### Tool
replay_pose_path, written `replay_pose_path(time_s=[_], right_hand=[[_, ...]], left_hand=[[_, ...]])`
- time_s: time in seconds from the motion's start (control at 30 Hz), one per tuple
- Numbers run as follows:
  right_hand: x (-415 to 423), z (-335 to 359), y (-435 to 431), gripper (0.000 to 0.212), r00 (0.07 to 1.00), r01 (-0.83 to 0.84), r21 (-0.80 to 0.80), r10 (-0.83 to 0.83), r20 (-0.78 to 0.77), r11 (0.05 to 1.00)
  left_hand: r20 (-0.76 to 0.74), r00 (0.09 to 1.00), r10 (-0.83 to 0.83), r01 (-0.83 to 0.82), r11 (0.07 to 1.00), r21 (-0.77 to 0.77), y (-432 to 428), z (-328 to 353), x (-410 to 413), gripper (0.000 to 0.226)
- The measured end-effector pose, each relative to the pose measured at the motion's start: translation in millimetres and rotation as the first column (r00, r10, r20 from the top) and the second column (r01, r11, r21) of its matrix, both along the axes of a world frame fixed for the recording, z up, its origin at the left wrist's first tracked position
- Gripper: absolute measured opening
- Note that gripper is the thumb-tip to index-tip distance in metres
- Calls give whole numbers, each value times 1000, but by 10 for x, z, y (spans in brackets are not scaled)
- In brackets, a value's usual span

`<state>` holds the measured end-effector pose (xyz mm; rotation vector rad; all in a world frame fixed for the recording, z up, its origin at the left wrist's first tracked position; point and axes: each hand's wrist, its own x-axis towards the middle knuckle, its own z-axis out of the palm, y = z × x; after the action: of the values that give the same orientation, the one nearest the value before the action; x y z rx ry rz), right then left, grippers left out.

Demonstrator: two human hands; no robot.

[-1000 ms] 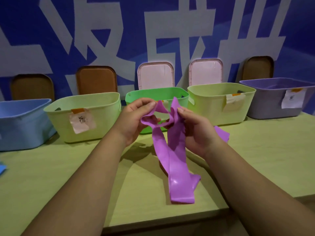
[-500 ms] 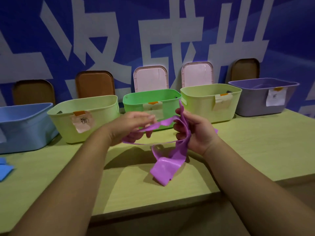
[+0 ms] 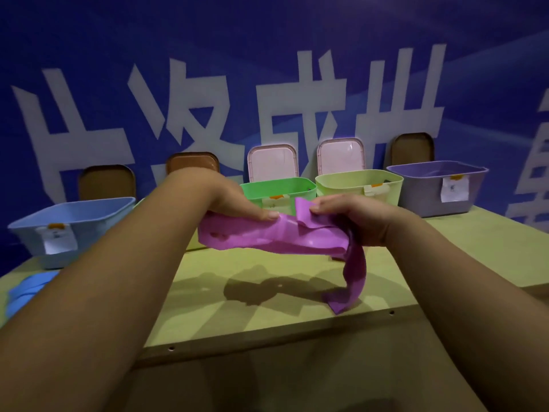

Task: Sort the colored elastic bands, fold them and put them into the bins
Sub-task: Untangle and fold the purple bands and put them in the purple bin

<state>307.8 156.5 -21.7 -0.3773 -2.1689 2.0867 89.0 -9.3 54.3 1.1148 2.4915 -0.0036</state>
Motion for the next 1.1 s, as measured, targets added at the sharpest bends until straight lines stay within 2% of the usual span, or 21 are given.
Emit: replay_pose_path(time_s=[0.07, 0.13, 0.2, 0.27, 0.37, 0.47, 0.53, 0.63, 0.73, 0.9, 1.0, 1.1], right_hand=[[74, 61, -84, 16, 999, 38, -37, -39, -24, 999], [139, 100, -156, 22, 997, 42, -80, -47, -63, 996], [187, 128, -233, 35, 993, 26, -110, -37, -108, 994], [202, 137, -326, 37, 983, 33, -165, -62, -170, 986], [170, 138, -474, 32, 959, 48, -260, -118, -259, 964], [131, 125, -569, 20, 950, 105, -252, -171, -259, 962], [120, 117, -618, 17, 948, 136, -252, -199, -247, 958], [109, 114, -682, 16, 939, 176, -256, -240, -246, 951], [75, 112, -717, 16, 925, 203, -267, -274, -263, 942], [19, 120, -755, 21, 917, 199, -260, -273, -290, 945], [-26, 121, -762, 32, 909, 191, -259, -270, -317, 947], [-28, 129, -773, 31, 898, 195, -254, -277, -343, 947]], left_hand=[[3, 997, -79, 79, 997, 22, -80, 98, 142, 83], [-20, 985, -171, 171, 984, 48, -172, 168, 250, 90], [-56, 967, -248, 253, 957, 140, -243, 181, 312, 88], [-61, 960, -272, 278, 916, 289, -286, 104, 331, 80], [61, 965, -254, 179, 814, 552, -270, -166, 341, 55], [305, 916, -259, -20, 731, 682, -256, -393, 417, 38], [412, 872, -264, -136, 677, 723, -294, -442, 489, 41], [467, 854, -229, -260, 590, 764, -349, -432, 537, 48], [529, 813, -243, -339, 542, 769, -403, -328, 577, 53], [419, 876, -238, -233, 553, 800, -484, -156, 640, 30], [382, 899, -214, -218, 538, 815, -474, -88, 625, 19], [358, 913, -195, -217, 510, 832, -473, -2, 618, 14]])
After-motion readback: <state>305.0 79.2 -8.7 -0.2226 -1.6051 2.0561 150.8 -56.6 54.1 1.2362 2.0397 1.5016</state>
